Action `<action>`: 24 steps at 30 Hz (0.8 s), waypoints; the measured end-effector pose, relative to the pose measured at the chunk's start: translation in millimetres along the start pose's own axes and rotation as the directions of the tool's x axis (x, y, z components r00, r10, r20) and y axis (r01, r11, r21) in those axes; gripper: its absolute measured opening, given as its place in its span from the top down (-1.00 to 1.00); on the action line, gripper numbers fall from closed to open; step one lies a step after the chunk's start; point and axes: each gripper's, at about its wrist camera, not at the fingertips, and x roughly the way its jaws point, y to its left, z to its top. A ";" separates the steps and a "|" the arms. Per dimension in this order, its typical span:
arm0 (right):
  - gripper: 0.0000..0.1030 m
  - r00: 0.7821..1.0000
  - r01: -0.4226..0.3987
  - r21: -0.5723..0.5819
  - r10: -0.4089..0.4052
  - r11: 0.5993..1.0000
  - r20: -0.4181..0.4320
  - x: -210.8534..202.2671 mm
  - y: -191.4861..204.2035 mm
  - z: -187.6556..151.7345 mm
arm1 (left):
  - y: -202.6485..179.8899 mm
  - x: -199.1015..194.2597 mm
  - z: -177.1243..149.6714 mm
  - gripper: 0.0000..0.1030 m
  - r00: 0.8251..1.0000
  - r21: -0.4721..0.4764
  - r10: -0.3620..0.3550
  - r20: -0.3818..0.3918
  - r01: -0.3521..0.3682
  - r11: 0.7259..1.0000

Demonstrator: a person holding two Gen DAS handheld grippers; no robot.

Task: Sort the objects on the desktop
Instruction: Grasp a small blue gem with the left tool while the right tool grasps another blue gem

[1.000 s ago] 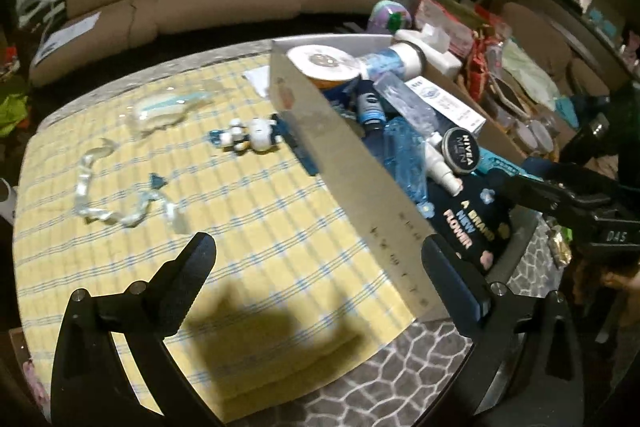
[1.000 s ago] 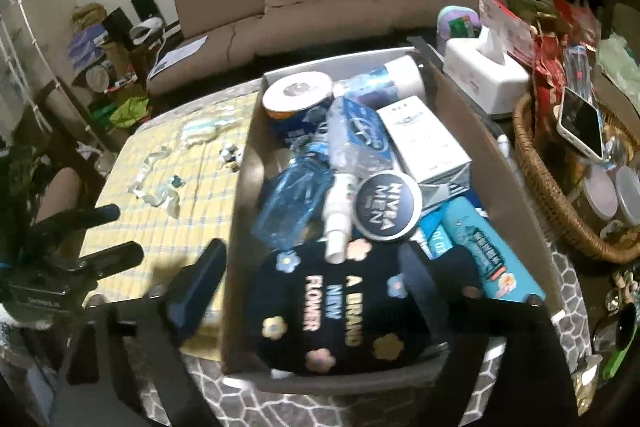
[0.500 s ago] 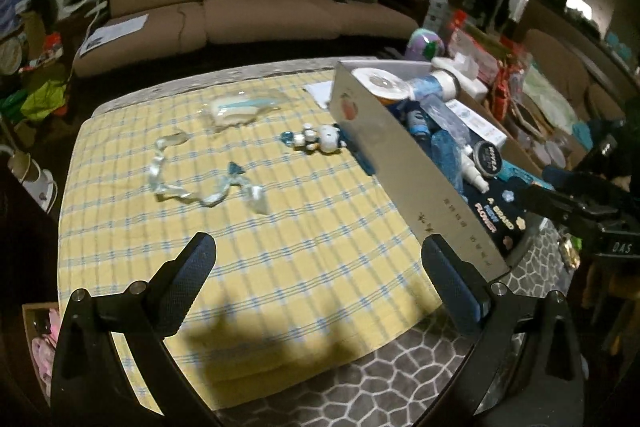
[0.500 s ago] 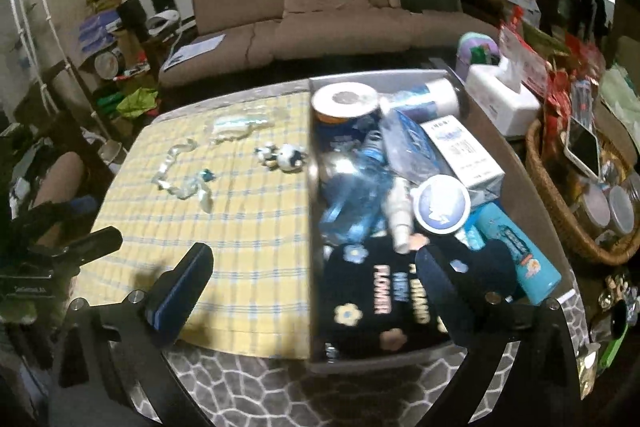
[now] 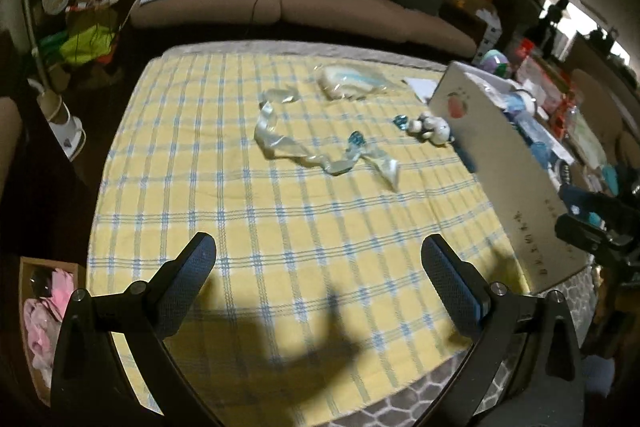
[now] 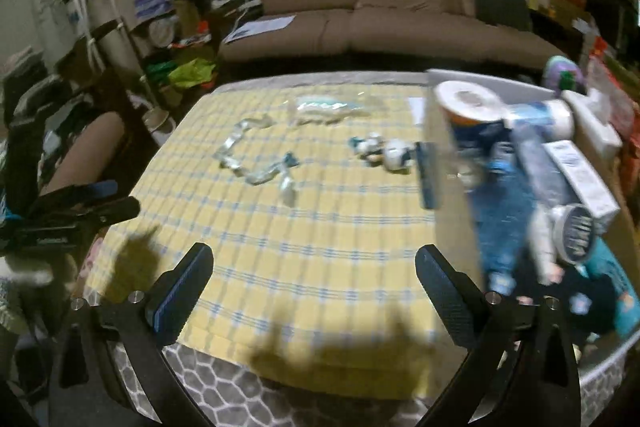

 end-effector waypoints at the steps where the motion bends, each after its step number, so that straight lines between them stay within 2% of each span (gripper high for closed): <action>1: -1.00 1.000 -0.010 -0.004 0.010 1.000 -0.003 8.5 2.8 -0.1 | 2.2 5.0 -0.4 -0.99 1.000 -0.002 -0.003 -0.003 0.003 1.000; 7: -0.94 0.998 -0.061 0.027 0.061 0.998 -0.011 55.0 3.3 5.5 | 15.1 32.9 4.2 -0.99 1.000 -0.017 -0.022 -0.014 0.022 1.000; 9: -0.77 0.997 -0.079 0.064 0.079 0.995 -0.007 70.5 -4.0 9.2 | 16.7 42.9 14.0 -0.99 1.000 -0.015 -0.028 -0.012 0.028 0.999; 11: -0.39 0.996 -0.084 0.097 0.085 0.992 -0.004 81.7 -11.6 12.3 | 12.4 54.0 30.1 -0.94 0.999 0.012 -0.039 -0.008 0.039 0.999; 13: -0.08 0.997 -0.073 0.124 0.073 0.990 0.001 93.7 -20.3 20.5 | 2.0 65.1 45.4 -0.63 0.999 0.061 -0.032 -0.001 0.032 0.998; 15: -0.03 0.999 -0.052 0.126 0.052 0.991 0.001 103.5 -30.1 39.4 | -12.0 81.4 63.5 -0.46 1.000 0.115 -0.025 -0.005 0.025 0.993; 17: -0.02 1.000 -0.029 0.104 0.029 0.994 -0.003 108.9 -38.5 61.1 | -24.1 99.4 80.4 -0.45 0.999 0.145 -0.036 -0.018 0.038 0.989; 18: -0.02 1.000 -0.004 0.077 0.007 0.997 -0.029 116.2 -43.7 79.2 | -29.9 109.4 87.2 -0.44 0.999 0.158 -0.040 -0.028 0.044 0.986; 20: 0.00 0.997 0.027 0.027 -0.025 0.999 -0.074 129.3 -49.0 101.7 | -40.4 131.1 97.6 -0.27 0.998 0.188 -0.040 -0.058 0.050 0.981; 21: 0.08 0.993 0.026 -0.008 -0.027 1.000 -0.119 142.2 -51.4 116.1 | -45.2 141.8 100.0 -0.11 0.997 0.209 -0.033 -0.074 0.048 0.977; 22: 0.27 0.988 0.032 -0.024 -0.035 0.999 -0.148 152.4 -53.7 124.7 | -49.3 151.3 101.7 -0.07 0.996 0.229 -0.023 -0.087 0.043 0.972; 24: 0.34 0.975 0.030 -0.058 -0.042 0.998 -0.217 175.1 -56.5 137.1 | -52.0 166.1 103.9 -0.07 0.994 0.247 -0.014 -0.107 0.040 0.968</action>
